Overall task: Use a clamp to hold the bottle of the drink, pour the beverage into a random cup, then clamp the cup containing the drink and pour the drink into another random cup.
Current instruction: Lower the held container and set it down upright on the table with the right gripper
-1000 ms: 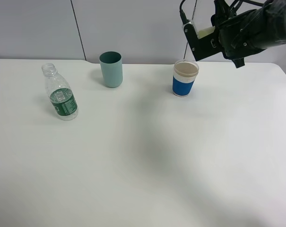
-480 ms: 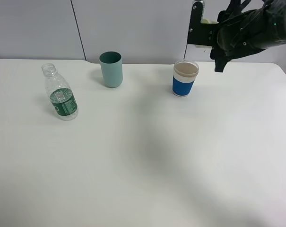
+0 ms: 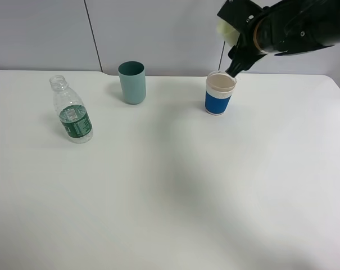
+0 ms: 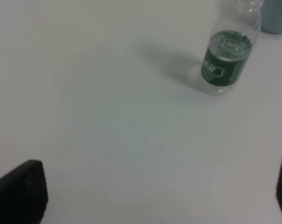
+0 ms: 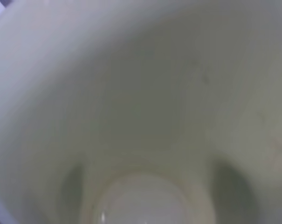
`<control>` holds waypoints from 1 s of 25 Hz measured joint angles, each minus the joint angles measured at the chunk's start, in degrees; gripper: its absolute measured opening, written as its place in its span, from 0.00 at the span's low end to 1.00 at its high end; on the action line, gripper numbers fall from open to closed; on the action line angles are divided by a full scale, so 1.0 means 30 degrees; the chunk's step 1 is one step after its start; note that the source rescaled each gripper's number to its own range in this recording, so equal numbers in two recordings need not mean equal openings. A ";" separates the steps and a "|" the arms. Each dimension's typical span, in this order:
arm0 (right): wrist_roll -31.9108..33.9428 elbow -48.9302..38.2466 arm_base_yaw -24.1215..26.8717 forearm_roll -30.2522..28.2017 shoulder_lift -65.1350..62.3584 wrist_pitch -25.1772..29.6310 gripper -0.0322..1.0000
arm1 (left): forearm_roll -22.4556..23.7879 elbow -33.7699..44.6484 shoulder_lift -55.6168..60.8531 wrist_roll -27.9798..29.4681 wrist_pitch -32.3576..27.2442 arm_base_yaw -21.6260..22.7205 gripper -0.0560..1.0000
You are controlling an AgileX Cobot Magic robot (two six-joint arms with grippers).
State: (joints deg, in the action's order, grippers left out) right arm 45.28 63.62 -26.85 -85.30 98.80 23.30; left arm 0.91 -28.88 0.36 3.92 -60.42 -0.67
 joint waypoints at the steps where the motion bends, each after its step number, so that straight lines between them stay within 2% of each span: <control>1: 0.0018 0.0000 -0.0102 0.0704 -0.0296 -0.0740 0.06 | 0.0000 0.0000 0.0000 0.0000 0.0000 0.0000 1.00; 9: 0.0137 0.0000 -0.1111 0.6761 -0.1542 -0.7216 0.06 | 0.0000 0.0000 0.0000 -0.0005 0.0000 0.0000 1.00; 16: -0.0935 0.0000 -0.1928 0.9933 -0.1282 -1.2366 0.06 | 0.0000 0.0000 0.0000 -0.0005 0.0000 0.0000 1.00; 21: -0.2981 0.0000 -0.2553 1.2857 -0.0396 -1.3740 0.06 | 0.0000 0.0000 0.0000 -0.0005 0.0000 0.0000 1.00; 25: -0.6776 0.0000 -0.3217 1.6040 0.0718 -1.3803 0.06 | 0.0000 0.0000 0.0000 -0.0005 0.0000 0.0000 1.00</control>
State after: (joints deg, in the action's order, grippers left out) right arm 24.95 63.62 -36.50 -37.18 100.96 -18.11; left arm 0.91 -28.88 0.36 3.90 -60.42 -0.67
